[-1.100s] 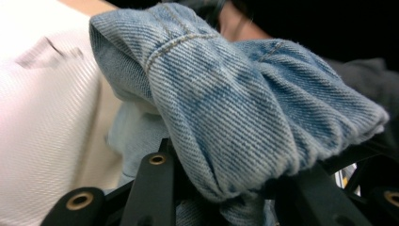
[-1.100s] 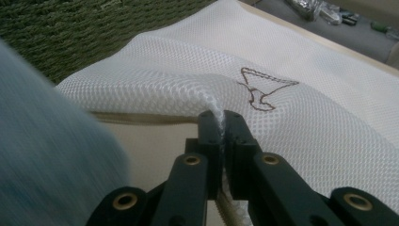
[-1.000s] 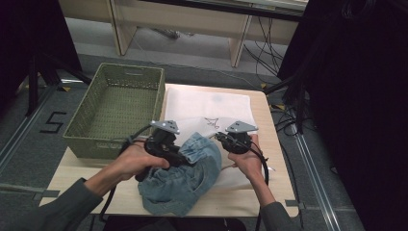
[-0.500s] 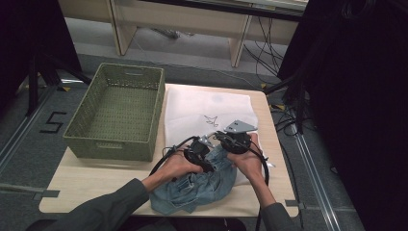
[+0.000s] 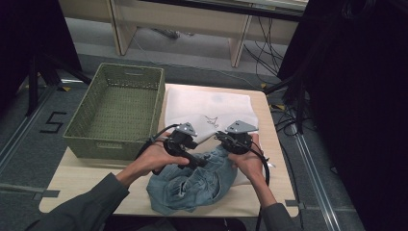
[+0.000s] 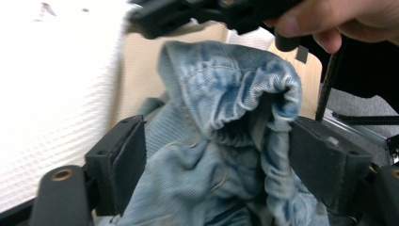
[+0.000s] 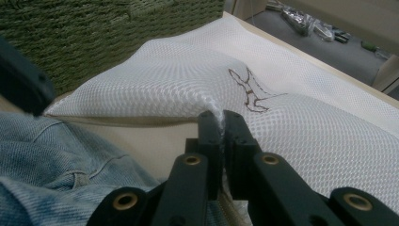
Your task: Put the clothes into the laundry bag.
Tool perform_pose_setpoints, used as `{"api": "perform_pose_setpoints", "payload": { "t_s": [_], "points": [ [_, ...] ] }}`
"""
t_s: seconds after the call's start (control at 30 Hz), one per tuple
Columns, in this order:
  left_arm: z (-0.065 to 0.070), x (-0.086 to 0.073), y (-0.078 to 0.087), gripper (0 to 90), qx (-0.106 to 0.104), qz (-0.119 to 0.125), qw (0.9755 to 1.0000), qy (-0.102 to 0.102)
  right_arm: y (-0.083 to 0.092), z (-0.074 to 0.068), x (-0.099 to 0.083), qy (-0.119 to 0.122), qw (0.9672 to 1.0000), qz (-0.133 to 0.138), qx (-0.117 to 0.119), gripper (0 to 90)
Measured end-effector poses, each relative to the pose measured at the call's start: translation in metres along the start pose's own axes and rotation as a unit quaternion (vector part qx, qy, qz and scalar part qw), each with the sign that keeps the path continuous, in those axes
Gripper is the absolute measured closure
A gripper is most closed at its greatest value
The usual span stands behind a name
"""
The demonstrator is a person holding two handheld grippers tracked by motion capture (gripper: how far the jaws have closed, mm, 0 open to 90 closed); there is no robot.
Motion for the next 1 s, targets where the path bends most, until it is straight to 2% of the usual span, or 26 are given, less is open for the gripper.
{"api": "perform_pose_setpoints", "payload": {
  "t_s": [0.03, 0.1, 0.13, 0.17, 0.2, 0.23, 0.27, 0.3, 0.33, 0.4, 0.43, 0.47, 0.5, 0.53, 0.57, 0.6, 0.63, 0.7, 0.73, 0.8, 0.83, 0.87, 0.9, 0.93, 0.97, 1.0],
  "points": [
    [-0.005, 0.002, 0.003, 21.3, 0.013, 0.011, 0.9999, 0.003, 0.000, 0.000, 0.000, -0.001, 1.0000, -0.001, 0.001, 87.6],
    [-0.016, 0.003, 0.007, 21.7, 0.014, 0.016, 0.9997, 0.014, 0.002, 0.001, 0.000, 0.000, 1.0000, -0.007, 0.002, 87.6],
    [-0.027, 0.005, 0.008, 21.9, 0.033, 0.028, 0.9984, 0.035, 0.002, 0.002, 0.001, 0.002, 1.0000, -0.005, 0.002, 87.6],
    [-0.027, 0.005, 0.008, 23.2, 0.033, 0.028, 0.9984, 0.035, 0.002, 0.002, 0.001, 0.002, 1.0000, -0.005, 0.002, 87.6],
    [-0.033, 0.004, 0.006, 23.2, 0.053, 0.026, 0.9977, 0.033, 0.002, 0.002, 0.001, 0.000, 1.0000, -0.004, 0.001, 87.6],
    [-0.037, 0.003, 0.002, 27.5, 0.066, 0.021, 0.9971, 0.030, 0.002, 0.002, 0.001, 0.000, 1.0000, -0.003, 0.000, 87.6],
    [-0.040, 0.000, -0.009, 29.4, 0.088, 0.003, 0.9961, 0.008, 0.003, 0.002, 0.002, -0.003, 1.0000, -0.006, 0.000, 87.6],
    [-0.040, 0.000, -0.009, 30.2, 0.088, 0.003, 0.9961, 0.008, 0.003, 0.002, 0.002, -0.003, 1.0000, -0.006, 0.000, 87.6],
    [-0.040, -0.001, -0.017, 31.6, 0.101, -0.007, 0.9948, -0.011, 0.002, 0.001, 0.002, -0.001, 1.0000, -0.005, 0.001, 87.6],
    [-0.041, 0.000, -0.028, 31.6, 0.127, -0.009, 0.9910, -0.040, 0.003, 0.001, 0.003, -0.004, 1.0000, -0.005, -0.001, 87.6],
    [-0.041, 0.001, -0.033, 33.7, 0.132, -0.006, 0.9901, -0.049, 0.002, 0.000, 0.003, -0.001, 1.0000, -0.003, 0.002, 87.6],
    [-0.043, 0.002, -0.043, 42.6, 0.141, -0.002, 0.9884, -0.057, 0.002, -0.001, 0.004, 0.000, 1.0000, -0.004, 0.000, 87.6],
    [-0.043, 0.002, -0.043, 52.4, 0.141, -0.002, 0.9884, -0.057, 0.002, -0.001, 0.004, 0.000, 1.0000, -0.004, 0.000, 87.6],
    [-0.046, 0.001, -0.046, 52.4, 0.145, -0.003, 0.9869, -0.070, 0.002, -0.001, 0.004, 0.000, 1.0000, -0.004, 0.000, 87.6],
    [-0.048, 0.000, -0.049, 61.1, 0.148, -0.004, 0.9861, -0.075, 0.002, -0.002, 0.004, 0.001, 1.0000, -0.009, 0.003, 87.6],
    [-0.050, -0.001, -0.049, 77.9, 0.140, 0.001, 0.9881, -0.064, 0.000, -0.003, 0.003, 0.004, 1.0000, -0.008, 0.004, 87.5],
    [-0.050, -0.002, -0.048, 80.8, 0.141, 0.000, 0.9879, -0.065, -0.001, -0.004, 0.002, 0.009, 0.9999, -0.009, 0.005, 87.5],
    [-0.051, -0.001, -0.044, 82.4, 0.140, -0.004, 0.9876, -0.071, -0.002, -0.006, 0.001, 0.002, 0.9999, -0.010, 0.005, 87.5],
    [-0.051, 0.000, -0.041, 83.4, 0.137, -0.002, 0.9880, -0.071, -0.003, -0.007, 0.001, 0.010, 0.9998, -0.013, 0.008, 87.2],
    [-0.052, 0.001, -0.036, 83.7, 0.129, 0.001, 0.9897, -0.061, -0.002, -0.008, 0.002, 0.007, 0.9998, -0.012, 0.011, 86.5],
    [-0.053, 0.001, -0.033, 84.2, 0.131, -0.001, 0.9889, -0.071, 0.002, -0.012, 0.005, 0.014, 0.9995, -0.016, 0.022, 81.5],
    [-0.053, 0.001, -0.031, 84.2, 0.129, -0.005, 0.9891, -0.071, 0.006, -0.015, 0.008, 0.010, 0.9996, -0.012, 0.025, 78.5],
    [-0.056, 0.001, -0.027, 84.1, 0.121, -0.008, 0.9901, -0.071, 0.009, -0.019, 0.013, 0.014, 0.9993, 0.002, 0.035, 72.9],
    [-0.056, 0.001, -0.027, 84.1, 0.121, -0.008, 0.9901, -0.071, 0.009, -0.019, 0.013, 0.014, 0.9993, 0.002, 0.035, 72.9],
    [-0.058, 0.000, -0.026, 84.1, 0.114, -0.010, 0.9909, -0.070, 0.018, -0.034, 0.020, -0.008, 0.9969, -0.002, 0.079, 58.5],
    [-0.059, 0.000, -0.025, 84.0, 0.111, -0.009, 0.9916, -0.065, 0.020, -0.044, 0.022, 0.000, 0.9941, -0.012, 0.108, 54.3]
  ]
}}
Point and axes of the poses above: each handheld gripper's, and its own axes: y roughly backward along the jaws, x roughly out of its top, z roughly to its right, the point moved 4 cm from there along -y, roughly forward along the jaws, and after that the axes turned 2 degrees about x, right-handed, at the moved point
